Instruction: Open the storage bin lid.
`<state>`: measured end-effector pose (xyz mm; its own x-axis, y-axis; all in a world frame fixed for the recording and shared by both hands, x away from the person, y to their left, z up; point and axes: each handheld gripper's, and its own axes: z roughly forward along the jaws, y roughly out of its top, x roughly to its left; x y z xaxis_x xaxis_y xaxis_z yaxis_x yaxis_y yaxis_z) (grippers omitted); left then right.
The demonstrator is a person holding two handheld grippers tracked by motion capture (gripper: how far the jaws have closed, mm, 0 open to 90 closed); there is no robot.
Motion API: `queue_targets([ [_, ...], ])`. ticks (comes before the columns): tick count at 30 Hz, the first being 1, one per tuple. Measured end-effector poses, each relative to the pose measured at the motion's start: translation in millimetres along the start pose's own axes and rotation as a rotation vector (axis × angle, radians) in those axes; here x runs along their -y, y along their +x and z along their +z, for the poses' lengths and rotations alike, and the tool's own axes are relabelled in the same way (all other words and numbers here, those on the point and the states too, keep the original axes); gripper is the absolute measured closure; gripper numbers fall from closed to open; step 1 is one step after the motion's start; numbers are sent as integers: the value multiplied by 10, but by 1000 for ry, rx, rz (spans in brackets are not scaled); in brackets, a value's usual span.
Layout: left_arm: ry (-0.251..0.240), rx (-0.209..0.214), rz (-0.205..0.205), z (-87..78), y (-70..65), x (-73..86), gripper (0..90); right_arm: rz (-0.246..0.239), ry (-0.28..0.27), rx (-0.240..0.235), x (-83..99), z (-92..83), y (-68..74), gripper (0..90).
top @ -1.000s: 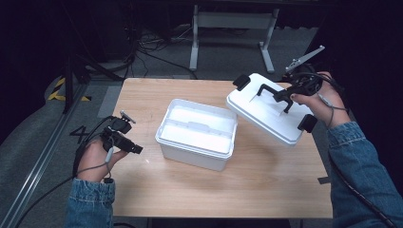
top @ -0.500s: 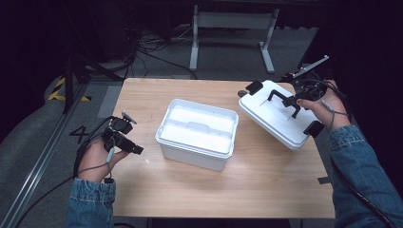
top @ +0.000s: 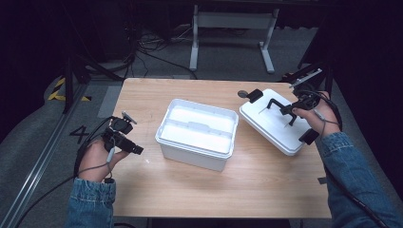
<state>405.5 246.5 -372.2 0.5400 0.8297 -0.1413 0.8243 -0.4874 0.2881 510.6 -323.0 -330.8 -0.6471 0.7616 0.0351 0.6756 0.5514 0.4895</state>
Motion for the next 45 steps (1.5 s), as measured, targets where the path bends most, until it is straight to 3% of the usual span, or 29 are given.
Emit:
queue_targets([
  [9,-4,-6,2,-17,-4,16,400,20,31,-25,143,369,5,844],
  [17,-5,-6,-2,-11,-1,18,399,40,24,-43,239,532,-38,844],
  [41,7,-2,-6,15,-18,11,398,122,1,-116,461,697,-195,839],
  [45,5,-1,-6,14,-15,16,397,140,-2,-82,466,690,-225,747],
])
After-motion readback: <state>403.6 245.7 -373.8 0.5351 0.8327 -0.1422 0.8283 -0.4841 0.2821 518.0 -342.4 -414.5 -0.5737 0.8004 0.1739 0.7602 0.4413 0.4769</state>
